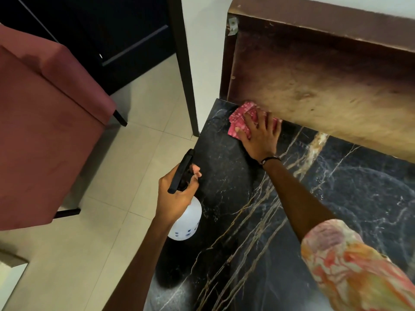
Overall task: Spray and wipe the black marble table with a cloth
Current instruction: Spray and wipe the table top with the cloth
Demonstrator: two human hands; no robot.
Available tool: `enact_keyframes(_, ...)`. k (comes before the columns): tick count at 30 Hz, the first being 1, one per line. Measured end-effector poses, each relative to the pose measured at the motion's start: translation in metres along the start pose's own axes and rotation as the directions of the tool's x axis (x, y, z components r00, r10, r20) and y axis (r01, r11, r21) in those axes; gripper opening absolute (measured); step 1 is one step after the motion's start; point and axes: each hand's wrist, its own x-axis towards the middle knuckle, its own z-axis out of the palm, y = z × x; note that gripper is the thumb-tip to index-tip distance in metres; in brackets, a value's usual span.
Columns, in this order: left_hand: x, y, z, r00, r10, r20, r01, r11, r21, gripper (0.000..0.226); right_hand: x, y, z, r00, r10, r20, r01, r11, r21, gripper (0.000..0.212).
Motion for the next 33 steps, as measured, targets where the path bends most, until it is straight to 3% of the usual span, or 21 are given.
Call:
enact_keyframes(4, 0.001, 0.001, 0.001, 1.0, -0.009, 0.016, 0.008, 1.0, 0.017, 0.02, -0.041, 0.011, 0.001, 0.966, -0.258, -0.011, 0.257, 0.966, -0.039, 0.062)
enact_keyframes(6, 0.001, 0.002, 0.0, 1.0, -0.009, 0.023, 0.008, 1.0, 0.026, 0.026, -0.066, 0.036, 0.0, 0.948, -0.317, 0.002, 0.317, 0.946, -0.072, 0.061)
enact_keyframes(8, 0.002, 0.003, 0.0, 1.0, -0.006, 0.026, 0.006, 1.0, 0.021, 0.026, -0.08, 0.072, -0.005, 0.96, -0.278, 0.024, 0.279, 0.956, -0.091, 0.065)
enact_keyframes(11, 0.003, 0.006, -0.001, 0.999, -0.022, 0.028, 0.022, 1.0, 0.008, 0.022, -0.076, 0.114, -0.015, 0.997, -0.081, 0.013, 0.081, 0.993, -0.086, 0.072)
enact_keyframes(16, 0.004, 0.006, -0.003, 0.998, -0.032, 0.057, 0.031, 0.999, 0.015, 0.028, -0.035, 0.092, -0.025, 0.976, 0.204, 0.079, -0.204, 0.979, -0.013, 0.073)
enact_keyframes(19, 0.003, 0.006, -0.004, 0.997, -0.026, 0.077, 0.025, 0.999, 0.021, 0.029, -0.032, 0.062, -0.02, 0.978, 0.18, 0.107, -0.179, 0.984, -0.014, 0.07)
enact_keyframes(22, 0.004, 0.005, -0.003, 0.994, -0.006, 0.112, 0.001, 0.999, 0.049, 0.029, -0.058, 0.051, -0.011, 0.996, 0.036, 0.083, -0.034, 0.999, -0.023, 0.073)
enact_keyframes(27, 0.002, 0.006, 0.001, 0.99, -0.027, 0.136, 0.019, 0.998, 0.06, 0.021, -0.117, 0.085, -0.008, 0.994, -0.079, 0.071, 0.086, 0.991, -0.098, 0.069)
enact_keyframes(33, 0.0, 0.009, 0.001, 0.99, -0.003, 0.139, -0.006, 0.998, 0.063, 0.026, -0.107, 0.147, -0.025, 0.975, 0.221, 0.032, -0.219, 0.975, -0.049, 0.072)
